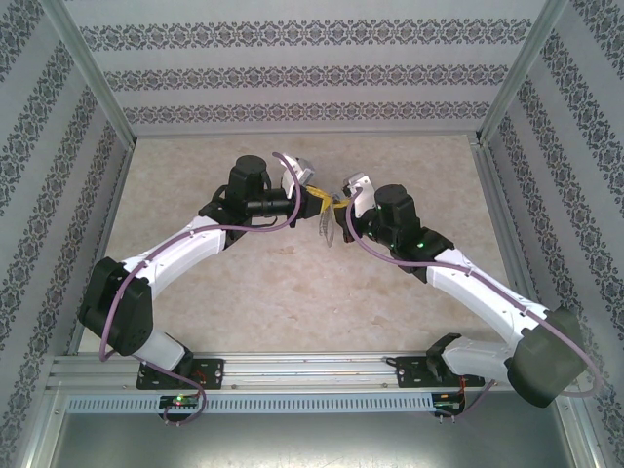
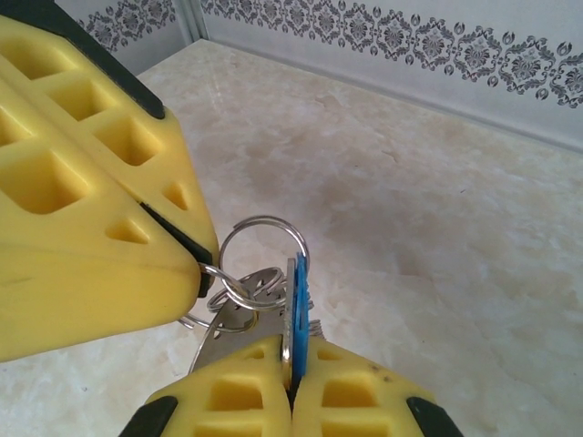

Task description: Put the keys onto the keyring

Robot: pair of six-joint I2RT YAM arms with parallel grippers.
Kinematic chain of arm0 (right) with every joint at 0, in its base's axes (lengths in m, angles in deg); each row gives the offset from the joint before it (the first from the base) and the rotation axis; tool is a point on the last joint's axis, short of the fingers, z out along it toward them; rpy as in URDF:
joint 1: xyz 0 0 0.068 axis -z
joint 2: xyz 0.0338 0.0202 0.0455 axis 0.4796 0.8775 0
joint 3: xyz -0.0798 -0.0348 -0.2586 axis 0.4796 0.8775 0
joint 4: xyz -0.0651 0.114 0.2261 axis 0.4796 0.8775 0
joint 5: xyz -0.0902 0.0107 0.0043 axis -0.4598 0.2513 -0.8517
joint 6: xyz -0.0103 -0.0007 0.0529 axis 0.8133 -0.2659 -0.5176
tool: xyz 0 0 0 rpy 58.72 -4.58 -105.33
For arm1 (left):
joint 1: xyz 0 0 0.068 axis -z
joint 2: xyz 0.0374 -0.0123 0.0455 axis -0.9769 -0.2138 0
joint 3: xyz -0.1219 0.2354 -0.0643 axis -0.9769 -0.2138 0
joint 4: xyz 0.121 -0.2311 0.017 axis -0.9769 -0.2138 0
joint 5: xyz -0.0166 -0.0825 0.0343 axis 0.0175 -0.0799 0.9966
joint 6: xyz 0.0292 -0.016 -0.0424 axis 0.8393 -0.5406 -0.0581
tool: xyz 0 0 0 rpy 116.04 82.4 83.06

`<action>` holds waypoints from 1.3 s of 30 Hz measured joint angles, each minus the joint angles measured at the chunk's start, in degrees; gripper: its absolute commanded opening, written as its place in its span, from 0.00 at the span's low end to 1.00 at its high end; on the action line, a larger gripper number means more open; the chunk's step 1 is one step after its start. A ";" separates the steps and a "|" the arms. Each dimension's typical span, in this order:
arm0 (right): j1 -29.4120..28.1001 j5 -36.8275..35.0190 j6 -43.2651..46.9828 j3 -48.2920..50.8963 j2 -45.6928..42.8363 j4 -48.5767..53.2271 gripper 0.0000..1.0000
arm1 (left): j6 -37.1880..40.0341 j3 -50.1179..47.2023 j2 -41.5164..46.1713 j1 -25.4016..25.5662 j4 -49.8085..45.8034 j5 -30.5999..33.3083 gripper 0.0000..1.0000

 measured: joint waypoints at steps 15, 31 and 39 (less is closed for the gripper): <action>0.00 -4.07 2.91 -0.66 -2.58 6.08 0.00 | 1.60 0.85 -0.02 0.07 -1.40 -0.09 0.00; -1.75 -5.11 4.28 -8.66 -0.72 15.08 0.00 | 5.22 4.44 -0.46 0.33 -8.09 -1.42 0.00; -1.84 -5.42 4.33 -10.69 0.90 18.64 0.00 | 6.36 5.25 -1.53 0.33 -10.25 -1.40 0.00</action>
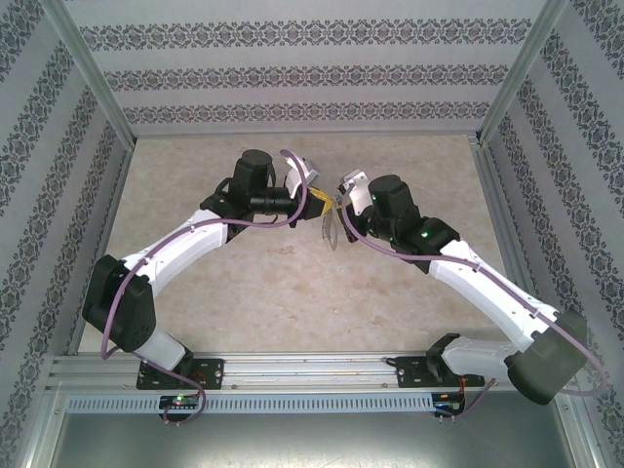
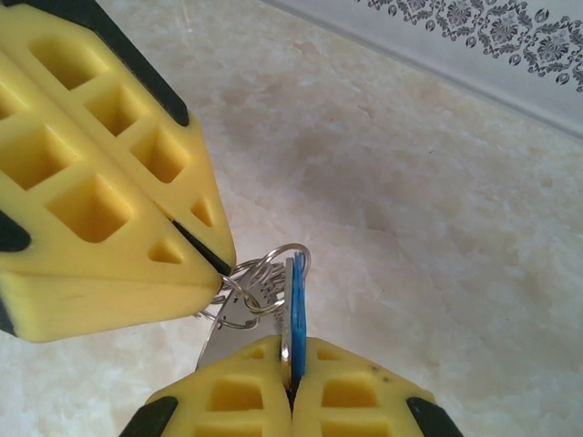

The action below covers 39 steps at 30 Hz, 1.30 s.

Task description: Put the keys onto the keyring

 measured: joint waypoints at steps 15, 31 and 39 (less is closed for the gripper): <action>-0.63 -0.59 0.81 -2.80 4.00 2.49 0.00 | 0.81 0.04 -0.59 -0.02 -1.33 0.96 0.00; 1.27 0.48 -0.28 0.09 1.07 2.62 0.00 | 0.92 0.04 -0.59 0.07 -1.29 0.85 0.00; 1.20 0.98 -0.52 0.02 1.31 2.40 0.00 | 0.92 0.07 -0.59 0.07 -1.31 0.42 0.00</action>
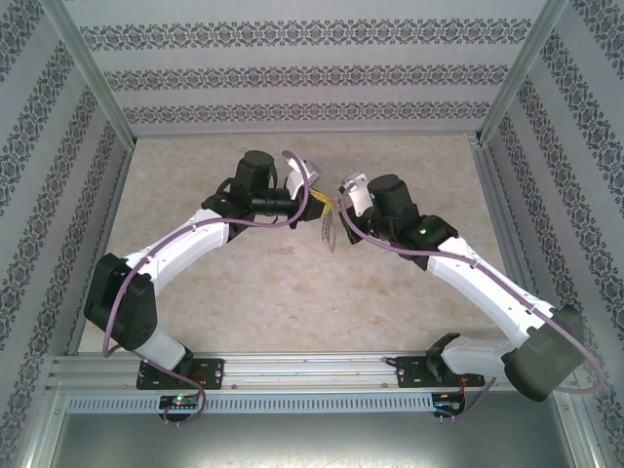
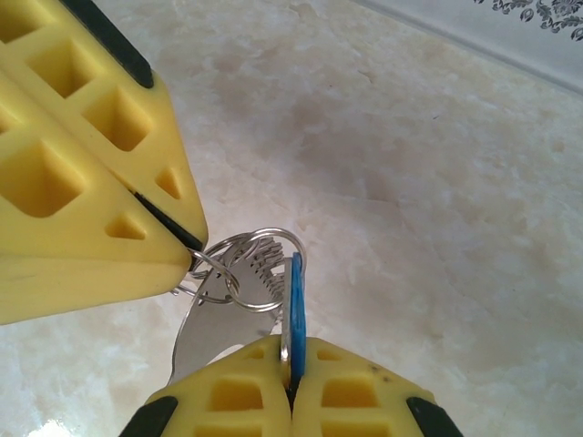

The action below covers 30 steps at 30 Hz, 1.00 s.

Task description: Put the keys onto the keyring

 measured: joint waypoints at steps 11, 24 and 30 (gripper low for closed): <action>-0.48 0.00 -0.11 -1.18 2.36 -0.22 0.00 | -0.02 -0.02 -0.09 -0.02 0.00 0.07 0.00; 0.33 -0.13 -0.37 0.11 -0.09 -0.33 0.00 | 0.00 0.00 -0.11 0.00 0.02 0.24 0.00; 0.42 0.44 -1.42 0.55 -1.38 0.02 0.00 | 0.00 0.52 -0.13 0.04 0.00 -0.44 0.00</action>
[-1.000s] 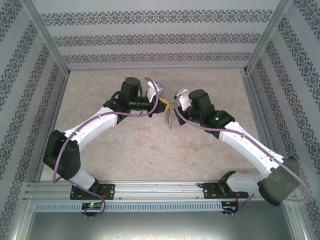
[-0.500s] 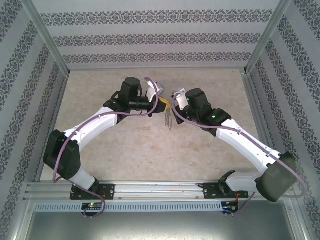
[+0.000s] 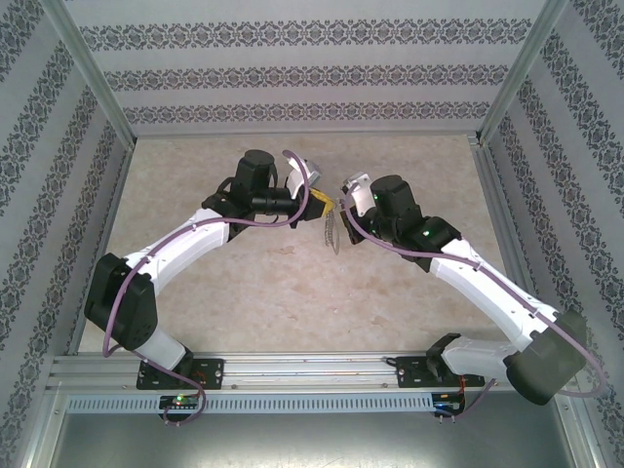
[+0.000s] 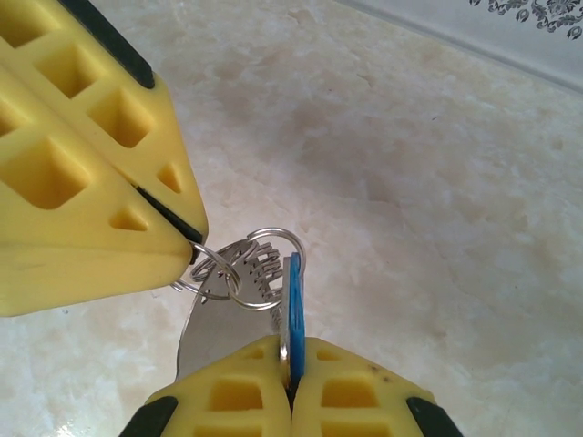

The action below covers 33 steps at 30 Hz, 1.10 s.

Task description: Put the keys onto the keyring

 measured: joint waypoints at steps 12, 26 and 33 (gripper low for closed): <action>-0.31 1.18 -1.42 1.57 3.93 -2.03 0.00 | -0.02 0.09 -0.17 0.00 -0.26 0.26 0.00; -0.33 0.11 -1.64 2.47 2.32 -1.92 0.00 | 0.00 0.11 -0.59 0.00 -0.46 0.17 0.00; 0.28 0.02 -1.75 2.47 -0.09 -1.01 0.00 | 0.00 0.11 -0.59 0.00 -0.44 0.04 0.00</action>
